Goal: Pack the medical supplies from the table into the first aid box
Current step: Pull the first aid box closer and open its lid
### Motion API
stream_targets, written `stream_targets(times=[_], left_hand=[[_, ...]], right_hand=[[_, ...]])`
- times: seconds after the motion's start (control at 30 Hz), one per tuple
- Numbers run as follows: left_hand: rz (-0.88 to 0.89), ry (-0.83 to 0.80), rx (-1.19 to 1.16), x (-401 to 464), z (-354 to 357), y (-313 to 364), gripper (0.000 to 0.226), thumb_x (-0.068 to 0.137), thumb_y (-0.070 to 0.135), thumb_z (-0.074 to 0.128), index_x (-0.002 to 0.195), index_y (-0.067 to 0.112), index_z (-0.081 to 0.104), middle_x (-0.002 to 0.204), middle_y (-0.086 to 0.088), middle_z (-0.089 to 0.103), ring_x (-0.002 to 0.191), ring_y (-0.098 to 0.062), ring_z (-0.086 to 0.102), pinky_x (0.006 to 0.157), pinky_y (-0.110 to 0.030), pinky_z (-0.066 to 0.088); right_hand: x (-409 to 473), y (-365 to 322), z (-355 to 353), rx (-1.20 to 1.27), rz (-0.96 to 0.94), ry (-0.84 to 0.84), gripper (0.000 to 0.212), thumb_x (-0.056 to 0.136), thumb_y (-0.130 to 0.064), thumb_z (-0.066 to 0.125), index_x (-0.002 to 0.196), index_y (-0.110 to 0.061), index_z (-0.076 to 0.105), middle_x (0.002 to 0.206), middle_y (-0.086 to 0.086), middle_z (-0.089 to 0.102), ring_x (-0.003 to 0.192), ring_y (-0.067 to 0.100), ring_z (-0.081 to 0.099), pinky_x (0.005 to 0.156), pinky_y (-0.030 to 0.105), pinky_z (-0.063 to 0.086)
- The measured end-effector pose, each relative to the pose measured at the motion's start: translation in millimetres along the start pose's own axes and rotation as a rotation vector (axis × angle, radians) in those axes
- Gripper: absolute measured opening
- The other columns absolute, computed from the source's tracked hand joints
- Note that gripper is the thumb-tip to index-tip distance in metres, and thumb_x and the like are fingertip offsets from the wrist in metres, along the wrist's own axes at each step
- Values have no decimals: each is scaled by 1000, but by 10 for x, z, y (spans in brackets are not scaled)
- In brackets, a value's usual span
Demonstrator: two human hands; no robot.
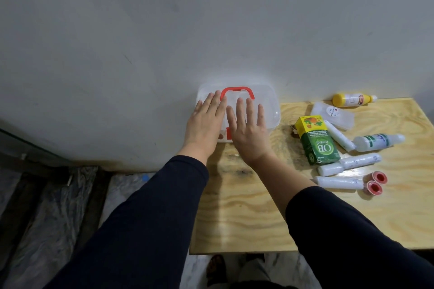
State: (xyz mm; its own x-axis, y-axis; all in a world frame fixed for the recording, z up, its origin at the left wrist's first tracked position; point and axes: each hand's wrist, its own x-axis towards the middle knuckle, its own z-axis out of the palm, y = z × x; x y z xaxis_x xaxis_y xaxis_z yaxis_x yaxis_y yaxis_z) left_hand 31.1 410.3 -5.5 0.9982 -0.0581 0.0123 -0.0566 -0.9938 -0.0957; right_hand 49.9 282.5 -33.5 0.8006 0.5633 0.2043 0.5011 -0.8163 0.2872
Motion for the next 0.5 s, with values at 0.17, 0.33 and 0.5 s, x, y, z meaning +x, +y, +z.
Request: stream_targets(times=[0.17,0.33,0.5], left_hand=[[2,2,7,1,-41,4,93,89,22,62,149,11,-8,159,-9,-9,145,-22,-8,119,-37,5],[-3,16,-60,-8,4,52,93,88,22,63,149,13,-7,159,-5,-9,145,-20,-9,119,-35,3],[41,54,-60,-14,50,-69,97,85,39,64,150,15,-3,159,1,-4,145,-14,-2,116,-29,5]], right_hand=[[0,-29,-42,0,36,-37,53,90,-30,36,137,-7,45,136,24,53,126,45,49,99,59,44],[-79,5,-33,-16,60,-53,60,89,-32,31,144,-8,28,146,21,42,135,42,38,107,57,33],[-148,283,13,14,-68,-51,70,89,-31,49,149,-10,20,154,18,29,142,39,28,113,54,25]])
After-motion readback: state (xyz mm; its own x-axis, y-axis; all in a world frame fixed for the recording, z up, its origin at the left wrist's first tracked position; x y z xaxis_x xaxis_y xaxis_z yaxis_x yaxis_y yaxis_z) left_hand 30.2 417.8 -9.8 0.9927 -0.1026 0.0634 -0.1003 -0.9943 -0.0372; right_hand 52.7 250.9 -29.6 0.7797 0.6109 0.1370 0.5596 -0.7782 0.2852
